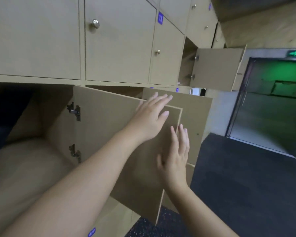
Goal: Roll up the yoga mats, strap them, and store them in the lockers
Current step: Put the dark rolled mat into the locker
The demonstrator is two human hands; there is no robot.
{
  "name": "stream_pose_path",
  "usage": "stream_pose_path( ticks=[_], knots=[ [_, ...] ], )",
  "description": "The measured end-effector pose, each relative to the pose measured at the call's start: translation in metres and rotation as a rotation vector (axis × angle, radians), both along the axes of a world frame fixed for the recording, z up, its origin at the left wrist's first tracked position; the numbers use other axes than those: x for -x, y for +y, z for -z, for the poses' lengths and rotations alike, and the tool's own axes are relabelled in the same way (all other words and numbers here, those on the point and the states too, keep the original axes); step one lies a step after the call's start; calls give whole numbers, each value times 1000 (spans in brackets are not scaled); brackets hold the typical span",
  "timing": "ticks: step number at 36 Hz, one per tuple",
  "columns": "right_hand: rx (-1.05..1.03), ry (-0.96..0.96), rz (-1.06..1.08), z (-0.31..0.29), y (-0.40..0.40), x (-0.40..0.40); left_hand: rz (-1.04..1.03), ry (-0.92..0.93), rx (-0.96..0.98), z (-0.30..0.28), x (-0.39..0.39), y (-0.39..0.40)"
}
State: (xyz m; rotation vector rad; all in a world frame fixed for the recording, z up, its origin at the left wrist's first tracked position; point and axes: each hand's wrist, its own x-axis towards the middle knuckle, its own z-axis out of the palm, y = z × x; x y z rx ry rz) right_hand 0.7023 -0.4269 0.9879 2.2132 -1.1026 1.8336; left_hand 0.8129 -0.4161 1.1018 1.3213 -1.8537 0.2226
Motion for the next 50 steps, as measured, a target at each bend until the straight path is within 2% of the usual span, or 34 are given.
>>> stream_pose_path(
  ticks=[3,7,11,17,20,25,27,29,34,38,41,46,50],
  knots=[
    [-99,2,-33,1,-9,30,-139,-39,21,10,17,-9],
    [-337,124,-361,0,-8,50,-141,88,212,24,21,4],
    [-220,231,-588,4,10,37,-129,131,265,31,12,40],
    [-225,279,-938,23,51,-17,-225,153,334,43,-18,117],
    [-207,305,-1068,31,72,-53,-403,26,446,57,-39,156],
    [-236,295,-1117,41,114,-106,-771,-390,573,75,-81,214],
    [-256,330,-1140,44,129,-126,-907,-548,509,87,-103,232],
    [-268,421,-1148,48,136,-143,-1035,-598,391,104,-122,244],
    [-332,692,-1118,51,144,-199,-1205,-475,89,147,-175,271],
    [-357,817,-1042,45,147,-246,-1259,-454,-85,163,-225,284],
    [-370,839,-989,39,151,-274,-1245,-474,-156,168,-260,289],
    [-484,753,-951,48,158,-292,-1212,-479,-165,163,-305,287],
    [-567,696,-884,64,156,-289,-1187,-353,-163,161,-334,273]
  ],
)
